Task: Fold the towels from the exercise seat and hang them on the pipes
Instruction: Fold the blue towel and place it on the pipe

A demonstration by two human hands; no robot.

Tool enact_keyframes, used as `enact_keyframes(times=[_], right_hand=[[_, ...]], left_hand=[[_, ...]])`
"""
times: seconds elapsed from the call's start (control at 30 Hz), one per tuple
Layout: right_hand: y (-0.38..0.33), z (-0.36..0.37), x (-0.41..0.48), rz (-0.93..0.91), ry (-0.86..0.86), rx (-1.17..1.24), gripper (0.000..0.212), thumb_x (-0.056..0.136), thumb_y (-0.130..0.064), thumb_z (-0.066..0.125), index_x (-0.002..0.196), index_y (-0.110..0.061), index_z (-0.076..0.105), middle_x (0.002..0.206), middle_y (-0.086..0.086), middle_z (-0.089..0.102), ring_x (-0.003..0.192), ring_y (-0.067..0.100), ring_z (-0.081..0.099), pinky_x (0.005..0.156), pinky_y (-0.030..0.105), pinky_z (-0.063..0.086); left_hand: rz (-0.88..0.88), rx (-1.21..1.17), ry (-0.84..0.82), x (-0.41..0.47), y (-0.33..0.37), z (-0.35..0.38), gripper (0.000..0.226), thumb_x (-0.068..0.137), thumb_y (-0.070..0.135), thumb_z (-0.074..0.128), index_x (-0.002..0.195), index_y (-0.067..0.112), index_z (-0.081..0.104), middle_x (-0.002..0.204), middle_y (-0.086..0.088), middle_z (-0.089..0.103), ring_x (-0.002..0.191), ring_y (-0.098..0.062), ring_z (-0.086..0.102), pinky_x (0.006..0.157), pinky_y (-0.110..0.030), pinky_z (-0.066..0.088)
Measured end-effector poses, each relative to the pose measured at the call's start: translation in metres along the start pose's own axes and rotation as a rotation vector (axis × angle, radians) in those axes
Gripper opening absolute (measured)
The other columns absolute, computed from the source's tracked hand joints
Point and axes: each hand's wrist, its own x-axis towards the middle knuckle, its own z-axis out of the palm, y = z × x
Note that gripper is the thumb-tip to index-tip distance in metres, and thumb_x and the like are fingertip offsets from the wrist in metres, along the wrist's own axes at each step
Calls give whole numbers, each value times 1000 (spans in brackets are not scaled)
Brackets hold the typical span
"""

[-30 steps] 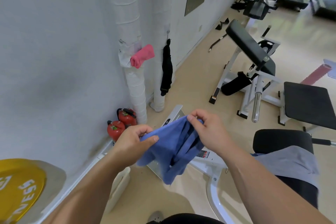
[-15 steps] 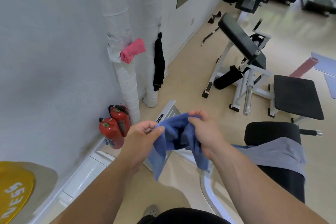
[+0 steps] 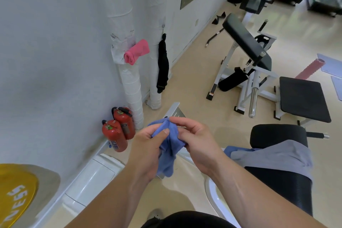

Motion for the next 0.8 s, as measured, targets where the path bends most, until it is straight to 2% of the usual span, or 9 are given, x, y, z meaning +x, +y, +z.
enact_keyframes(times=[0.07,0.17,0.23,0.3,0.37,0.43,0.57,0.7,0.8], right_hand=[[-3,0,0,-6,16,51,39,96,8,48,113,-14,74,109,14,76,95,17,72,77,22,55],[-5,0,-2,2,-23,114,33,95,9,52,115,-8,72,106,10,77,93,15,75,73,18,56],[-7,2,-4,19,-69,171,37,95,12,47,117,-6,71,107,12,77,100,19,74,78,22,57],[-6,2,-2,40,-97,237,45,93,16,39,118,-5,70,112,12,76,105,22,73,85,26,57],[-5,3,-3,20,-139,225,48,94,18,38,120,-8,69,114,9,76,103,17,73,80,21,57],[-5,4,-5,-83,-148,49,44,94,17,46,117,-11,71,113,4,76,97,6,73,72,13,53],[1,4,-2,-365,-47,-290,49,87,18,58,100,-24,78,120,-2,71,109,7,68,90,22,54],[2,1,1,-462,86,-409,42,82,8,73,83,-35,76,99,-3,63,80,2,62,72,19,49],[-2,-6,3,-519,89,-510,22,80,-10,82,82,-32,76,106,-9,57,98,0,57,85,13,43]], left_hand=[[-27,-95,15,-1,1,-1,17,94,9,61,97,-3,73,97,-32,71,91,-36,71,86,-54,59],[-27,-143,26,-5,1,0,25,96,-2,56,96,5,79,98,-22,77,91,-30,76,77,-33,59],[-20,-166,57,-5,0,0,25,96,-3,55,97,4,79,97,-23,77,90,-28,75,79,-34,59],[-15,-173,103,-4,2,-1,22,97,0,56,100,2,78,100,-29,74,91,-29,73,86,-44,59],[-4,-178,117,-4,3,-4,21,98,4,57,97,4,78,105,-35,69,91,-31,70,92,-50,55],[-22,-194,115,-5,3,-5,23,99,6,55,96,7,79,105,-30,72,93,-30,70,92,-46,56],[-77,-258,-6,-5,-1,-6,22,98,13,56,100,-4,71,101,-20,66,97,-32,61,95,-42,45],[-152,-313,-141,-4,-6,-3,27,101,13,52,116,-2,69,119,-13,67,120,-23,57,108,-35,36],[-114,-224,-152,-10,-3,-5,28,104,12,49,117,5,73,117,-6,73,118,-20,62,107,-38,42]])
